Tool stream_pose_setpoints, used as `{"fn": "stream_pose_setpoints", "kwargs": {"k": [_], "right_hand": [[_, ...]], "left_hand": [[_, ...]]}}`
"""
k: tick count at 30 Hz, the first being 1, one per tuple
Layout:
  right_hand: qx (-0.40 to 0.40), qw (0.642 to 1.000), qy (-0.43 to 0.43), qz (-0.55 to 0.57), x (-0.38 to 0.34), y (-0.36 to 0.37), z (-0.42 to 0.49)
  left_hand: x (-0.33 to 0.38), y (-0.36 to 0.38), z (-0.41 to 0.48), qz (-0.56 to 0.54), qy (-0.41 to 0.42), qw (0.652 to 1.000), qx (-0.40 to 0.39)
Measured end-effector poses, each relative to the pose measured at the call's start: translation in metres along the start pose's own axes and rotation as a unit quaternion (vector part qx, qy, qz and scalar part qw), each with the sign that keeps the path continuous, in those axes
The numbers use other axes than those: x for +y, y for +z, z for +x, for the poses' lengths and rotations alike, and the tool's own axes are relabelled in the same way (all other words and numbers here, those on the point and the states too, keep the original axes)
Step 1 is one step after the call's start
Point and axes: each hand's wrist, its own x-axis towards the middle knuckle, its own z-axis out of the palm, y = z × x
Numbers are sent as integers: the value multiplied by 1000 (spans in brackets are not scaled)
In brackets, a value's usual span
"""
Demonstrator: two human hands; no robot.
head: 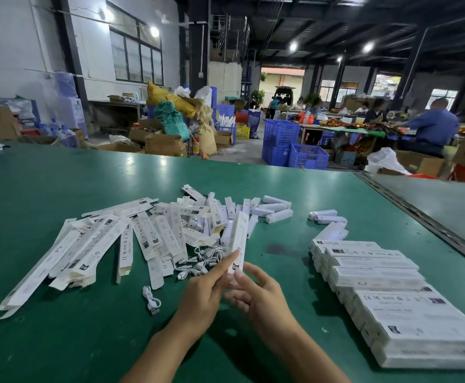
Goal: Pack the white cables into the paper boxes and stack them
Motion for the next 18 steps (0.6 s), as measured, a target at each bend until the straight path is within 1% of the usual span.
{"fn": "stream_pose_setpoints", "kwargs": {"k": [3,5,7,9,11,13,16,18], "right_hand": [[32,998,-44,26,2,-8,-11],[104,990,-91,-4,-2,-18,-19],[191,971,-143,-29,-9,-31,-23],[270,947,-174,2,-16,-41,-25],[333,924,-183,43,-17,-47,-26],[373,908,-175,78,-17,-49,-28],[412,887,-154,142,-19,-48,-27],[423,875,-144,186,-22,-50,-27]], "left_hand": [[3,7,-1,-17,-29,999,-24],[1,11,-1,-10,-52,998,-34],[-4,15,-1,6,-80,995,-51],[-7,16,-2,27,-99,993,-66],[-7,16,-3,52,-104,990,-77],[-7,17,-4,66,-104,989,-79],[-10,18,-6,66,-105,990,-70],[-13,18,-7,64,-109,990,-64]]}}
